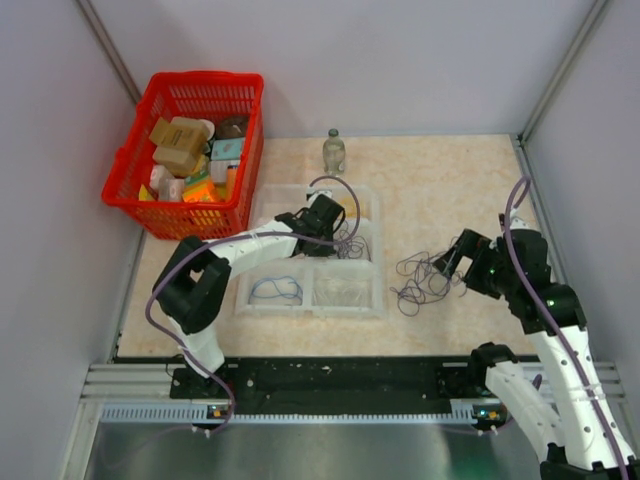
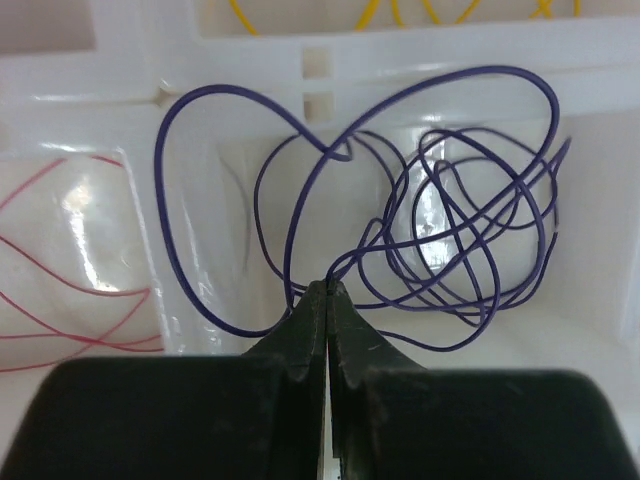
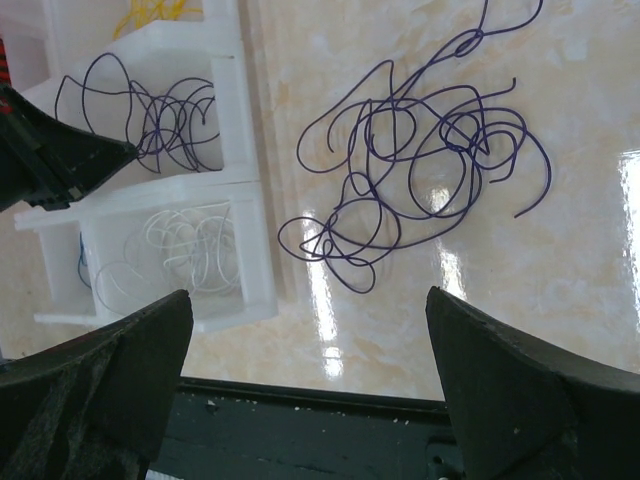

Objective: Untangle the cables

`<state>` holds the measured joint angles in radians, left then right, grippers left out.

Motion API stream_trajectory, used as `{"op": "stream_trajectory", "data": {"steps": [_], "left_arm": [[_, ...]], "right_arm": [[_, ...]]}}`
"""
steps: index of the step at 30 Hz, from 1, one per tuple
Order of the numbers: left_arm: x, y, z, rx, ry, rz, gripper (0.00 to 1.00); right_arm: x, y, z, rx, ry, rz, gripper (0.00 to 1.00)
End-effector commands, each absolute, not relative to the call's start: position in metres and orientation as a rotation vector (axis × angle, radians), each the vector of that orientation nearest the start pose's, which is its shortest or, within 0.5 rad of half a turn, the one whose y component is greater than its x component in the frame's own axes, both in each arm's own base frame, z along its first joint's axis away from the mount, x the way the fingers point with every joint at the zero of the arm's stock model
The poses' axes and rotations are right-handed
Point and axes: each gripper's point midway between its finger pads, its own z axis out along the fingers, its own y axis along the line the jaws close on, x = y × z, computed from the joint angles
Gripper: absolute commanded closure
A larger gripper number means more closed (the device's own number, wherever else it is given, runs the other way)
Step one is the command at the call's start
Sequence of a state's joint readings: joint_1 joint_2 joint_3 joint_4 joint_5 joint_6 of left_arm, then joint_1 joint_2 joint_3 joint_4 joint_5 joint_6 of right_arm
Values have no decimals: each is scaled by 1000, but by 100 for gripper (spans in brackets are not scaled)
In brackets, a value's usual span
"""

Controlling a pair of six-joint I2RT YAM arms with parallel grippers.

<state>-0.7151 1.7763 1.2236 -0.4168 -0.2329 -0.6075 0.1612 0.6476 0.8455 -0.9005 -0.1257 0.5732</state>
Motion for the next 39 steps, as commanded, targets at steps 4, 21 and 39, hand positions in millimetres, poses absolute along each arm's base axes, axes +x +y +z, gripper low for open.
{"op": "stream_trajectory", "data": {"steps": [4, 21, 39], "left_arm": [[316, -304, 65, 220, 2543, -429, 100], [306, -285, 209, 311, 2239, -522, 41], [207, -380, 265, 771, 1961, -1190, 17]], "right_arm": [[194, 79, 183, 413, 2302, 530, 1], [200, 74, 150, 459, 2403, 462, 1], [258, 68, 97, 628, 2458, 481, 45]]}}
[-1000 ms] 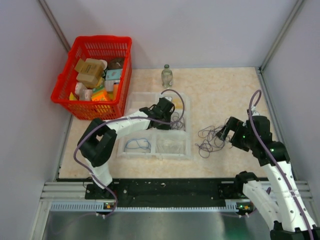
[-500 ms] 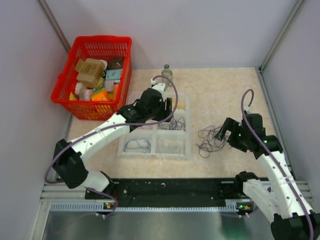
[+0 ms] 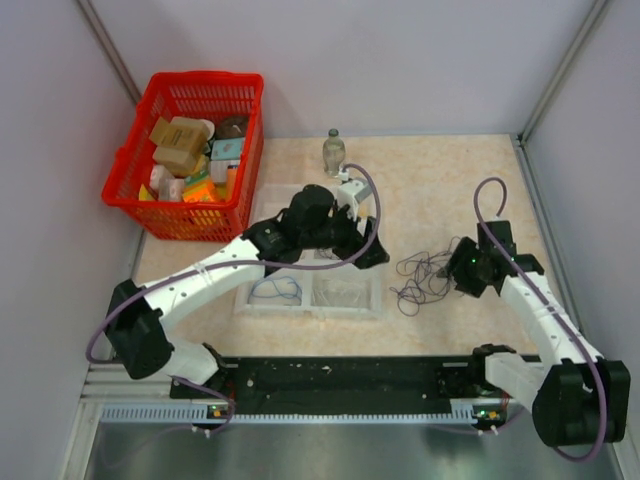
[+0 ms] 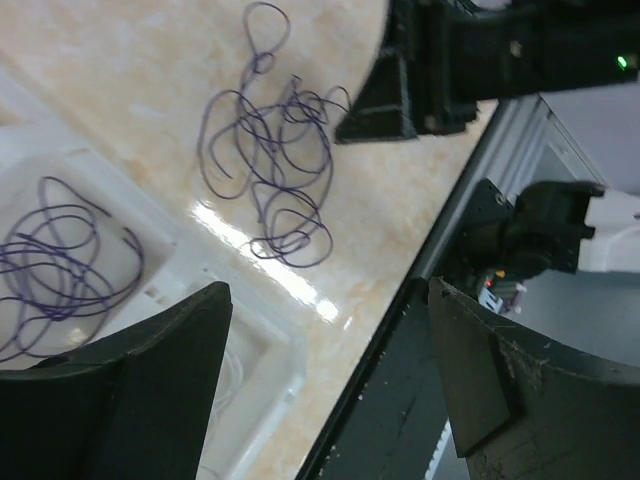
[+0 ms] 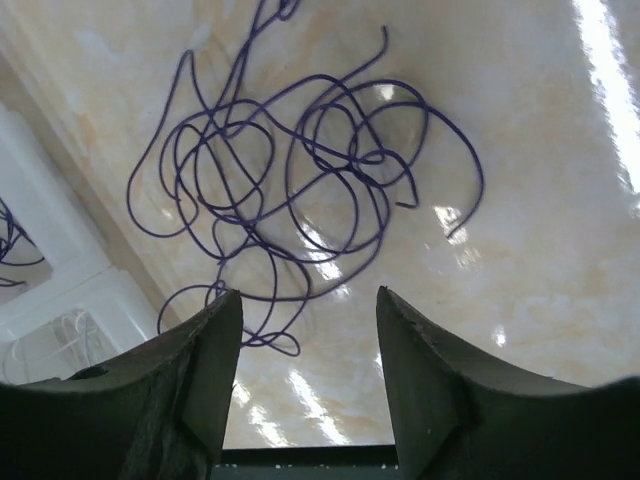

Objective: Untangle the cables

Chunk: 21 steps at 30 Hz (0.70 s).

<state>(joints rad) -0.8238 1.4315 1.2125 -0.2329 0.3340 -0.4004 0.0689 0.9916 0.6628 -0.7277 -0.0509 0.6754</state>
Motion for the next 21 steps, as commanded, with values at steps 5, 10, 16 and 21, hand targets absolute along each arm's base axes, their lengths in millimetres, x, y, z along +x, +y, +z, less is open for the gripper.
{"op": "stream_trajectory", "data": {"steps": [5, 10, 16, 21], "left_arm": [[195, -378, 256, 780, 1981, -1190, 17], [190, -371, 257, 773, 1983, -1180, 17], [184, -363, 255, 768, 1989, -1173, 17], [181, -362, 258, 762, 1989, -1185, 18]], "right_arm": [[276, 108, 93, 427, 2521, 501, 43], [283, 104, 81, 507, 2538, 401, 51], [289, 111, 72, 474, 2550, 438, 68], [294, 116, 74, 469, 2542, 471, 68]]}}
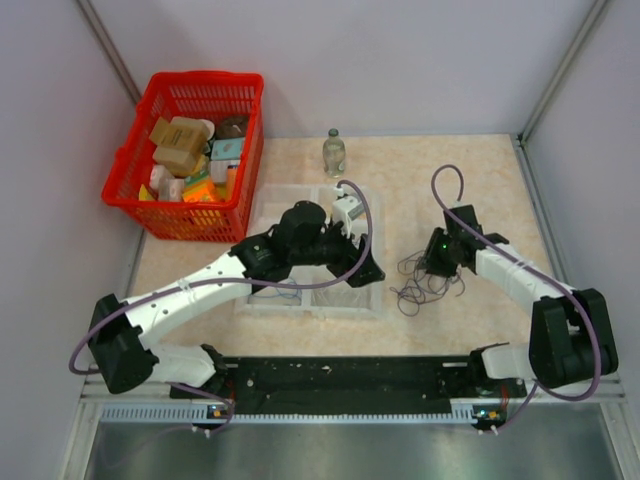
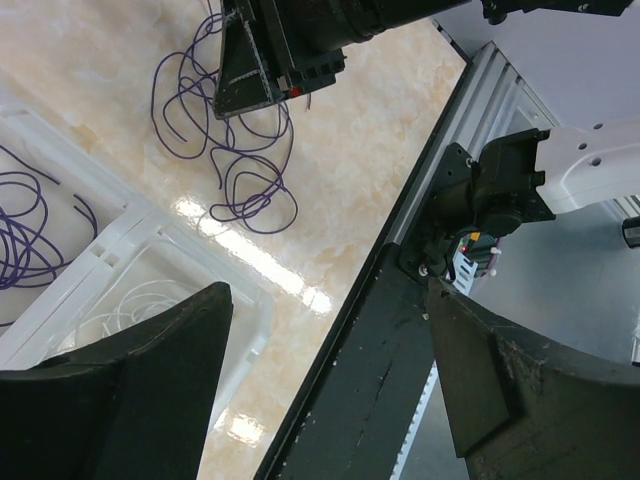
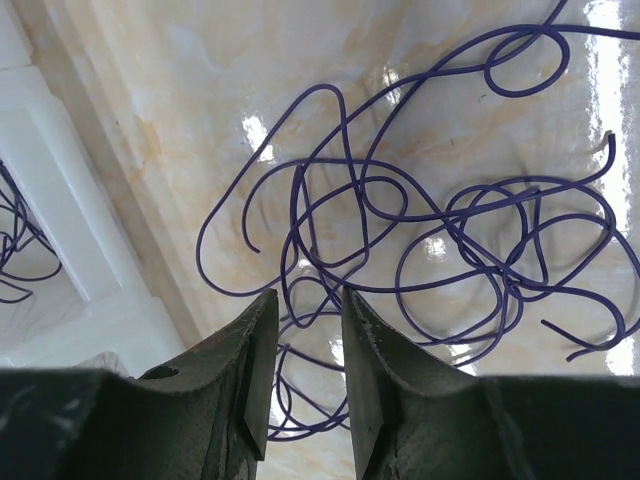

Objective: Untangle the cables

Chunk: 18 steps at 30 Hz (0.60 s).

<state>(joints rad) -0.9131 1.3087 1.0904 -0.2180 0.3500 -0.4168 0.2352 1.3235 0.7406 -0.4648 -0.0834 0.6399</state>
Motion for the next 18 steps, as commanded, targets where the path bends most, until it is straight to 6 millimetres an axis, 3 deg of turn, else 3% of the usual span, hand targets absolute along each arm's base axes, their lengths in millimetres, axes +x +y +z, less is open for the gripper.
{"op": "stream_trajectory", "data": {"steps": [1, 9, 13, 18], "left_arm": [[179, -363, 260, 763, 1984, -1189, 18], [175, -359, 262, 756, 1982, -1185, 18], [174, -359, 261, 752, 1986, -1192, 18], [171, -361, 261, 759, 1989, -1192, 18]], "right_arm": [[294, 118, 73, 469, 2549, 479, 67], [279, 132, 68, 463, 2571, 541, 66], [283, 132, 64, 452, 2551, 523, 68], [290, 128, 65, 442, 2556, 474, 99]]}}
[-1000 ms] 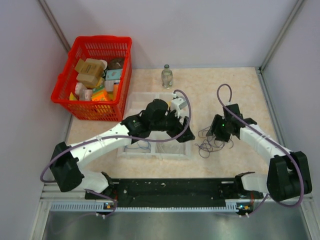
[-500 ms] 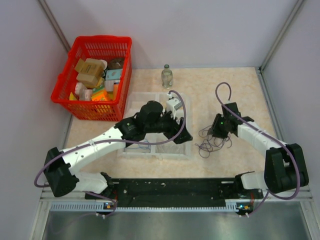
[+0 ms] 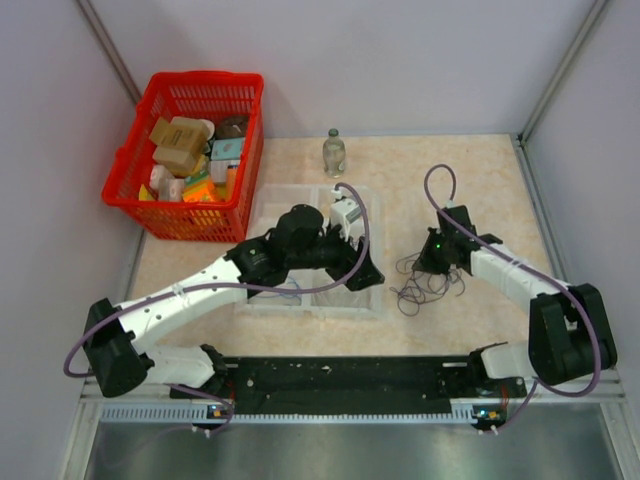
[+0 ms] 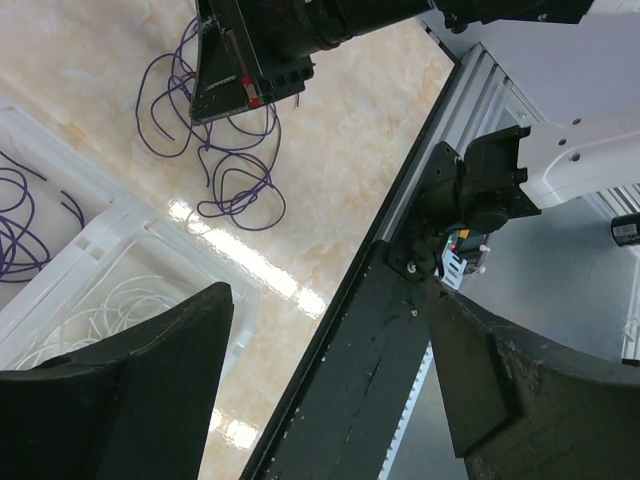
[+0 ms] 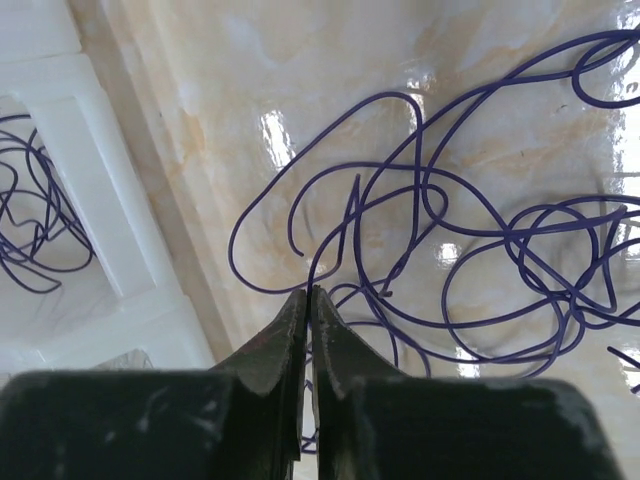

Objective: Untangle the cables

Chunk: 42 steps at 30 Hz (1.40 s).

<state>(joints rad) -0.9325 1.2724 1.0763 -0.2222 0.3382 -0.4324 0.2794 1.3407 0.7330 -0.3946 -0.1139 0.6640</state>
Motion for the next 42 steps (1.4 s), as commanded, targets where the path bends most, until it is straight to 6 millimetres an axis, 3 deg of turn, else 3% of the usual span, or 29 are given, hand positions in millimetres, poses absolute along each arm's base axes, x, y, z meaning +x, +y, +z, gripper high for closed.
{"op": "stream_trajectory", "data": {"steps": [1, 5, 8, 11, 17, 22, 28, 31, 34, 36, 37, 42], "left_arm": [[170, -361, 261, 758, 1989, -1191, 18], [171, -363, 263, 755, 1986, -1188, 18], [173, -364, 265, 747, 1990, -1181, 19], [179, -368, 272, 719, 1996, -1172, 19], [187, -375, 313, 688, 1878, -1205, 23], [185, -382, 364, 710, 1698, -1284, 17], [193, -394, 413, 719, 1571, -1312, 25], [192, -396, 430, 707, 1520, -1344, 21], [193, -405, 429, 740, 1509, -1364, 23], [189, -416, 420, 834, 1490, -1376, 36], [186, -422, 413, 894, 1476, -1384, 38], [178, -449, 369, 1130, 1437, -1397, 28]], "right_arm": [[292, 128, 70, 436, 2540, 474, 100], [290, 115, 107, 433, 2462, 422, 100], [282, 110, 172, 408, 2338, 460, 100], [269, 106, 253, 381, 2157, 538, 100], [247, 97, 382, 356, 1910, 621, 100], [223, 98, 467, 294, 1728, 723, 100], [189, 87, 559, 260, 1491, 789, 100], [186, 81, 576, 255, 1437, 761, 100], [183, 79, 585, 262, 1416, 765, 100], [178, 78, 593, 265, 1392, 782, 100], [174, 77, 598, 267, 1378, 790, 100], [164, 74, 609, 293, 1341, 830, 100]]}}
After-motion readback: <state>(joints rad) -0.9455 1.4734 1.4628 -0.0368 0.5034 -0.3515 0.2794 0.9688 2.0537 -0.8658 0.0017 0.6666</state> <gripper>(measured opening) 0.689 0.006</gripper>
